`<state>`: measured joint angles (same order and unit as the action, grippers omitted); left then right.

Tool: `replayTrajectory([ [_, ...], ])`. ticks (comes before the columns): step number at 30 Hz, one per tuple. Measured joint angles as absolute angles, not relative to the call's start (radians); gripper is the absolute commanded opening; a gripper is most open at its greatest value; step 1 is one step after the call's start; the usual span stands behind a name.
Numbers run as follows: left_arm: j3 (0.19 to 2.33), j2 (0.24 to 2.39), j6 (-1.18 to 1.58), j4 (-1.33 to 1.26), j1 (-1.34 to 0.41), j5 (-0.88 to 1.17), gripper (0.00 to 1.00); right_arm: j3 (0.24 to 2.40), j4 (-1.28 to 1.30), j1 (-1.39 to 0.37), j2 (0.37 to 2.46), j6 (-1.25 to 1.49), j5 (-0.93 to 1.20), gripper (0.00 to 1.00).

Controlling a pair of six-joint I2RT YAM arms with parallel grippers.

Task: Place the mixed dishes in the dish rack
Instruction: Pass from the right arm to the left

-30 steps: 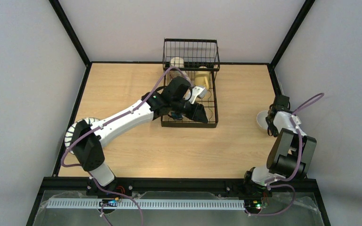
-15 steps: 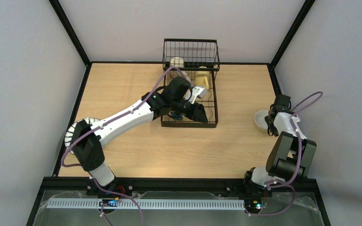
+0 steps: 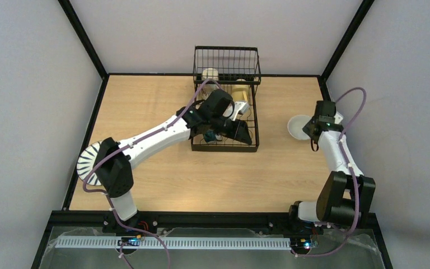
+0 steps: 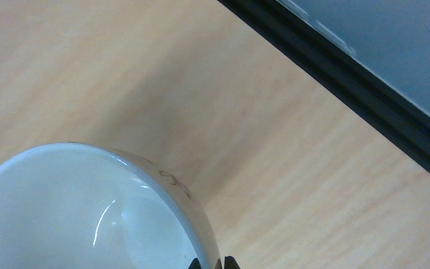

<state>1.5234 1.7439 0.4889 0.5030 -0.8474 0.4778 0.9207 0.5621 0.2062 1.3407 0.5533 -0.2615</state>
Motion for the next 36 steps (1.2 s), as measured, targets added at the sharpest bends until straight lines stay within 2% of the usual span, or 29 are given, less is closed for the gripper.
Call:
replayTrajectory([
  [8, 1.603, 1.759, 0.562, 0.511, -0.783, 0.499, 0.99, 1.039, 0.487, 0.011, 1.309, 0.411, -0.257, 0.00],
  [23, 1.604, 1.759, 0.699, 0.500, -0.647, 0.566, 0.99, 0.989, 0.358, -0.411, 1.162, 0.156, -0.429, 0.00],
  [36, 1.604, 1.758, 0.895, 0.459, -0.604, 0.673, 0.99, 0.871, 0.179, -0.572, 1.095, -0.082, -0.663, 0.00],
])
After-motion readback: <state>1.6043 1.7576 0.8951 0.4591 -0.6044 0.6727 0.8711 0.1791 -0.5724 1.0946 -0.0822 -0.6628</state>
